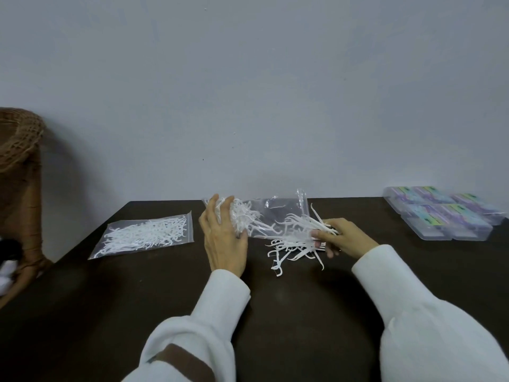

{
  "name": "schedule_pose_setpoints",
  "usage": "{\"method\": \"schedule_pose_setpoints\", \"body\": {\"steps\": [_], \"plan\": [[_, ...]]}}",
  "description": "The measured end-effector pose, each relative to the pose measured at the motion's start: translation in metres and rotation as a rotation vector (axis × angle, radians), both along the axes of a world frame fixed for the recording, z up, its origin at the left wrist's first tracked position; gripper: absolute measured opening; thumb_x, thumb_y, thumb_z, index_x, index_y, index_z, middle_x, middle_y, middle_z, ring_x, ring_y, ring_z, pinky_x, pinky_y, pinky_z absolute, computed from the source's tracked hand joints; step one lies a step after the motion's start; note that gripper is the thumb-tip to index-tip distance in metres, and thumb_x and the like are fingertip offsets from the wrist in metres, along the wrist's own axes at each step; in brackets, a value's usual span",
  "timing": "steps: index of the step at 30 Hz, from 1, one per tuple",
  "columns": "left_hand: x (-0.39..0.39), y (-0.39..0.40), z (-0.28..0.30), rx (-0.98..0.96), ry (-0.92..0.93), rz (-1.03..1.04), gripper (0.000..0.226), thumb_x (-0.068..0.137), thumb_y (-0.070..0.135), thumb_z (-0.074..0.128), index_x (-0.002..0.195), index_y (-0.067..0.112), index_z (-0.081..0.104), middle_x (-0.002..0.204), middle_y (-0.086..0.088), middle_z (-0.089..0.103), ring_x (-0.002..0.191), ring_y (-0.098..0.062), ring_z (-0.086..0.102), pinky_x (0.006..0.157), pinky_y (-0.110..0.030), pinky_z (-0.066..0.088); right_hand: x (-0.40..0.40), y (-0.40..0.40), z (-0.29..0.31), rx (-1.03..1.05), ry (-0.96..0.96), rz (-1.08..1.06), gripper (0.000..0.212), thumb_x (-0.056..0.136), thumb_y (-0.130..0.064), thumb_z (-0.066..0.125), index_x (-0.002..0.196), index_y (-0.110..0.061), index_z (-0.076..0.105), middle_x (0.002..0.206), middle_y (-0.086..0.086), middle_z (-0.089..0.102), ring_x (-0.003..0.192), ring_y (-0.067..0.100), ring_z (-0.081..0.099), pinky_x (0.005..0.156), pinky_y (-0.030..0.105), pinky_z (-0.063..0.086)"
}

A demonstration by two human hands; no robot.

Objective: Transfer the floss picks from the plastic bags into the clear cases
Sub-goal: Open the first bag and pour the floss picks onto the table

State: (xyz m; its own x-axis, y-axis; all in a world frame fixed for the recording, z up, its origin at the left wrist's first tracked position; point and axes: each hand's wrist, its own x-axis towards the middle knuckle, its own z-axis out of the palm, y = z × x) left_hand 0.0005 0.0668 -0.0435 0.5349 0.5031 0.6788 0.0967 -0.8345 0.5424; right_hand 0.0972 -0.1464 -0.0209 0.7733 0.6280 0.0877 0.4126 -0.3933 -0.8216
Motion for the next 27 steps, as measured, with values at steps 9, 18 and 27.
{"method": "schedule_pose_setpoints", "body": {"steps": [9, 18, 27], "plan": [[-0.005, 0.023, 0.007, -0.123, -0.029, 0.178, 0.068, 0.073, 0.002, 0.074, 0.132, 0.02, 0.045, 0.146, -0.006, 0.031, 0.131, -0.028, 0.029, 0.098, -0.041, 0.044, 0.009, -0.005, -0.01, -0.134, -0.117, -0.063, 0.014, 0.088, -0.026, 0.062, 0.076, -0.018, 0.063, 0.054, -0.006, 0.058, 0.046, 0.006, 0.049, 0.052, 0.013, 0.04], [-0.003, 0.019, 0.006, -0.138, -0.02, 0.146, 0.068, 0.074, 0.004, 0.074, 0.132, 0.021, 0.045, 0.147, -0.004, 0.03, 0.132, -0.026, 0.027, 0.099, -0.042, 0.044, 0.004, 0.006, -0.014, -0.168, -0.184, -0.025, 0.031, 0.078, -0.017, 0.074, 0.104, -0.03, 0.065, 0.106, -0.009, 0.062, 0.092, 0.004, 0.056, 0.09, 0.023, 0.042], [0.0, 0.013, 0.002, -0.113, -0.027, 0.089, 0.071, 0.07, 0.007, 0.074, 0.132, 0.022, 0.043, 0.146, -0.003, 0.029, 0.132, -0.028, 0.026, 0.097, -0.041, 0.045, -0.01, 0.014, -0.003, 0.232, -0.321, -0.105, 0.015, 0.087, -0.01, 0.061, 0.095, -0.023, 0.064, 0.095, -0.014, 0.065, 0.093, -0.001, 0.06, 0.082, 0.009, 0.045]]}}
